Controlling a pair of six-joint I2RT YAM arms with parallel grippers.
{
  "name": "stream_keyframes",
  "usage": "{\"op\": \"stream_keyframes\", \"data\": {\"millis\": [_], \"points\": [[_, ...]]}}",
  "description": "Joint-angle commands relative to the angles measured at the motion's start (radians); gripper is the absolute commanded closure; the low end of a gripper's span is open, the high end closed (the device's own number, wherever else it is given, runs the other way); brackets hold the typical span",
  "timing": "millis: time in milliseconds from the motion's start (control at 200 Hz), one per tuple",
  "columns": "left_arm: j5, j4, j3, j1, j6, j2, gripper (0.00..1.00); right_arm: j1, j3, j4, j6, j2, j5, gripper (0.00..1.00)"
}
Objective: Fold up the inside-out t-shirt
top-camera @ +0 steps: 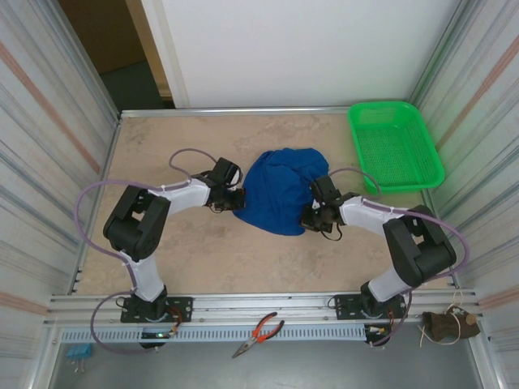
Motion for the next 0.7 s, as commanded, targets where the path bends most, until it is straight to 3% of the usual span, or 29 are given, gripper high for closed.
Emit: {"op": "stream_keyframes", "data": {"millis": [0, 155, 296, 541, 696], "points": [[0.009, -0.003, 0.007, -0.007, -0.002, -0.084, 1.00, -0.012, 0.090, -0.087, -0.017, -0.119, -0.033, 1.00], [-0.044, -0.048, 0.142, 0.012, -0.012, -0.266, 1.00, -0.120, 0.375, -0.223, -0.049, -0.231, -0.088, 1.00], [-0.054, -0.046, 0.334, 0.039, -0.031, -0.388, 1.00, -0.189, 0.689, -0.276, -0.051, -0.222, -0.142, 1.00], [-0.047, -0.123, 0.694, 0.086, -0.017, -0.394, 1.00, -0.265, 1.173, -0.307, 0.003, -0.059, -0.231, 1.00], [-0.059, -0.107, 0.761, 0.111, -0.021, -0.423, 1.00, -0.274, 1.290, -0.299, 0.034, -0.016, -0.260, 1.00]]}}
